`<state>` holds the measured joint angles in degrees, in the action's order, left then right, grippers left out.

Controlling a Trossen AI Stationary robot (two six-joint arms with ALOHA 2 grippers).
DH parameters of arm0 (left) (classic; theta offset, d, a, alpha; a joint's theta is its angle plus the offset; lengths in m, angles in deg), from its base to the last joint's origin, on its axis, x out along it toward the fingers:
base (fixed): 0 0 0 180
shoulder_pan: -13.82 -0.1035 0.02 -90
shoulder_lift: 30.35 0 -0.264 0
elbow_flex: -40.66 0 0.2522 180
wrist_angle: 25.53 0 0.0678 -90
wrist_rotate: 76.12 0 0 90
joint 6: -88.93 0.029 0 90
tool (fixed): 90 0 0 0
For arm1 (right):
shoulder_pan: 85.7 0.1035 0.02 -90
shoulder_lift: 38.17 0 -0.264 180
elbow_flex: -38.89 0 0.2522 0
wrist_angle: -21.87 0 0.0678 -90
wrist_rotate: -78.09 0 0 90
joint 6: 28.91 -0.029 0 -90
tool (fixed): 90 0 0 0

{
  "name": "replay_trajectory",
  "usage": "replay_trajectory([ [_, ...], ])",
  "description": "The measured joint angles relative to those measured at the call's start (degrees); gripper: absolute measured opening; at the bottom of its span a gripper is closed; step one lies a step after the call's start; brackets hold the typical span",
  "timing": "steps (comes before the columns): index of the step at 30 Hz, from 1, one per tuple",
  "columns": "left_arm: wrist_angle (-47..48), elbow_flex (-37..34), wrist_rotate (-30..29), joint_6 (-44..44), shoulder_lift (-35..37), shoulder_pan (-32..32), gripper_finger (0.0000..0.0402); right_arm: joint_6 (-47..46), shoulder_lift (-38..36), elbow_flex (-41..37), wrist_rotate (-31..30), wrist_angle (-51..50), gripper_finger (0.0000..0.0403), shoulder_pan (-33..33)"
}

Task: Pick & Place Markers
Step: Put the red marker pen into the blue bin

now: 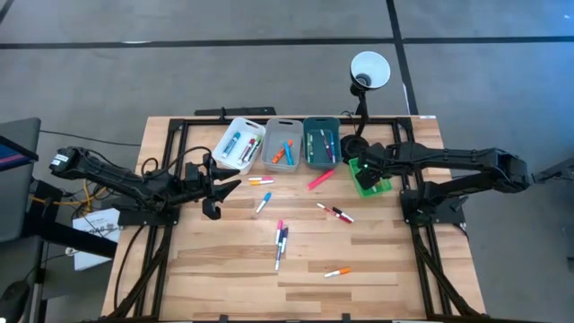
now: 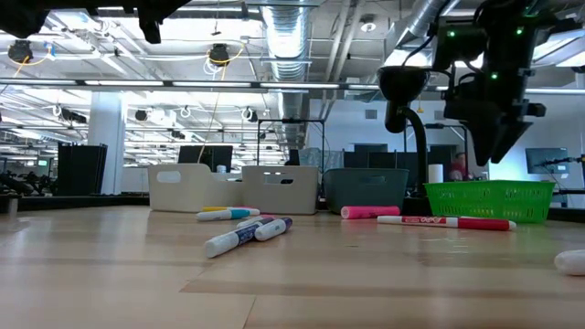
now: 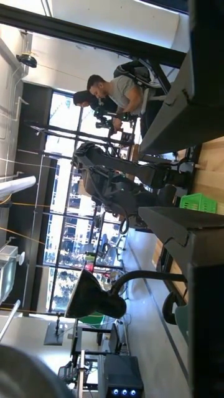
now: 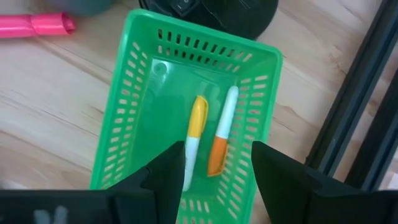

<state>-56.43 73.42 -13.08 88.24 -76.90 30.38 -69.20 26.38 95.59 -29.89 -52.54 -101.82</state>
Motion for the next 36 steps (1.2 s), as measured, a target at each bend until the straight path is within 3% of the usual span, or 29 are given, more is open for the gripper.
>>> replay_trajectory([
  [8,0.0,0.0,0.0,0.0,0.0,0.0,0.0143,0.2,0.0,0.5,0.6,1.4,0.0182,0.0],
  [14,0.0,0.0,0.0,0.0,0.0,0.0,0.0143,0.2,-0.2,5.9,4.4,1.2,0.0176,2.2],
  [24,0.0,0.0,0.0,0.1,0.0,0.0,0.0143,0.2,1.3,7.0,2.4,17.2,0.0141,27.3],
  [27,-3.4,-0.1,0.1,4.5,0.0,-0.7,0.0143,-0.8,2.4,5.4,-0.3,20.9,0.0133,34.0],
  [32,-6.4,-0.1,0.0,5.3,0.4,-1.1,0.0143,-3.2,7.1,4.7,-4.7,21.4,0.0127,40.7],
  [36,-6.3,0.0,-1.5,5.3,-0.2,-2.0,0.0143,-3.3,13.5,4.7,-6.6,23.6,0.0128,42.4],
])
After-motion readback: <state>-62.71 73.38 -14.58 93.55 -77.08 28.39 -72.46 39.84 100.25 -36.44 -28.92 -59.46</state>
